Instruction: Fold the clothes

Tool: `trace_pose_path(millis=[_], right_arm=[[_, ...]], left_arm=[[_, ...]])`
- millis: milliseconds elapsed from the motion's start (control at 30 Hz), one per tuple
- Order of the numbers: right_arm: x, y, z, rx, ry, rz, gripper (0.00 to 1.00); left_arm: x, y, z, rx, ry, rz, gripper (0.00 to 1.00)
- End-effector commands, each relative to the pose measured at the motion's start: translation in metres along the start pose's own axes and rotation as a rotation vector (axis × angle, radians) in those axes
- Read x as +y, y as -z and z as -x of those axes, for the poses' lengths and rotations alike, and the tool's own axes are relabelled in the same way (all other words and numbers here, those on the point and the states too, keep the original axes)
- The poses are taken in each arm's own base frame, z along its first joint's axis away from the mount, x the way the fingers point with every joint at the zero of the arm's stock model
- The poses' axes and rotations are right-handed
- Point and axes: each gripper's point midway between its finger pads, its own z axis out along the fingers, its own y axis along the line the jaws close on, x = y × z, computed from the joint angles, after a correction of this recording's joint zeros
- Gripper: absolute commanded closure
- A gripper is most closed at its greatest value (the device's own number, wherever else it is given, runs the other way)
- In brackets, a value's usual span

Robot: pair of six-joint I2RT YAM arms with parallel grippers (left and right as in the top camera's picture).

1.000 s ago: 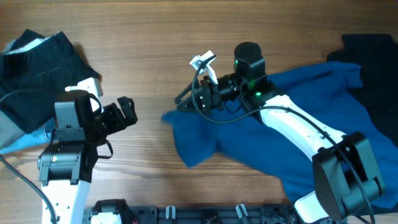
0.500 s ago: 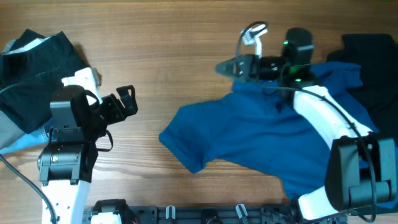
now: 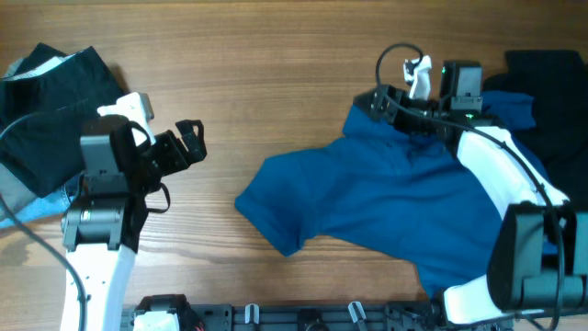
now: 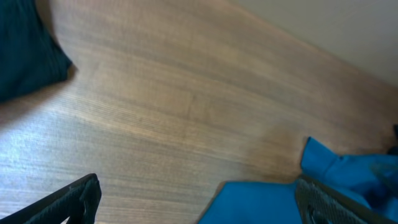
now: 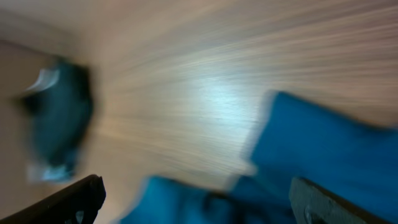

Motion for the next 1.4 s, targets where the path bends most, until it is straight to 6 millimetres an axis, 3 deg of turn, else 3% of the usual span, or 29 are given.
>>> trace_pose_path(millis=[0, 133, 200, 300, 367, 433, 533, 667, 833, 867, 933, 1033, 1200, 1267, 1367], right_arm=[[-0.032, 0.041, 0.028, -0.122, 0.287, -0.359, 0.00], [-0.034, 0.064, 0.026, -0.112, 0.401, -0.462, 0.01], [-0.034, 0.070, 0.024, -0.107, 0.403, -0.477, 0.13], [-0.037, 0.070, 0.013, -0.078, 0.329, -0.476, 0.41], [-0.037, 0.064, 0.001, -0.041, 0.245, -0.442, 0.47], [-0.032, 0.056, -0.009, 0.000, 0.225, -0.385, 0.46], [-0.025, 0.045, -0.027, 0.076, 0.191, -0.301, 0.35], [-0.031, 0.029, -0.056, 0.195, 0.172, -0.282, 0.20], [-0.040, 0.004, -0.092, 0.346, 0.212, -0.272, 0.18], [-0.040, 0.000, -0.096, 0.361, 0.213, -0.270, 0.24], [-0.039, -0.016, -0.111, 0.417, 0.227, -0.259, 0.49], [-0.032, -0.030, -0.124, 0.451, 0.227, -0.251, 0.94], [0.005, -0.050, -0.154, 0.520, 0.318, -0.179, 0.96], [0.032, -0.058, -0.175, 0.566, 0.373, -0.104, 0.96], [0.056, -0.062, -0.206, 0.640, 0.443, -0.062, 0.96]], left_arm=[[0.000, -0.012, -0.001, 0.040, 0.021, -0.003, 0.00], [-0.005, -0.028, -0.013, 0.113, 0.029, -0.036, 0.00], [-0.008, -0.037, -0.019, 0.146, 0.032, -0.058, 0.00], [-0.013, -0.049, -0.026, 0.187, 0.032, -0.085, 0.00], [-0.015, -0.059, -0.033, 0.219, 0.031, -0.092, 0.00], [-0.015, -0.067, -0.040, 0.251, 0.028, -0.088, 0.00], [-0.016, -0.076, -0.052, 0.298, 0.024, -0.082, 0.00], [-0.017, -0.086, -0.068, 0.356, 0.017, -0.075, 0.00], [-0.022, -0.087, -0.073, 0.371, 0.003, -0.082, 0.00], [-0.022, -0.087, -0.073, 0.371, 0.003, -0.082, 0.00], [-0.022, -0.087, -0.073, 0.371, 0.003, -0.082, 0.00], [-0.022, -0.087, -0.073, 0.371, 0.003, -0.082, 0.00], [-0.021, -0.087, -0.072, 0.367, -0.010, -0.079, 0.00], [-0.013, -0.089, -0.068, 0.343, -0.017, -0.034, 0.00], [-0.001, -0.093, -0.057, 0.287, -0.034, 0.042, 0.00]])
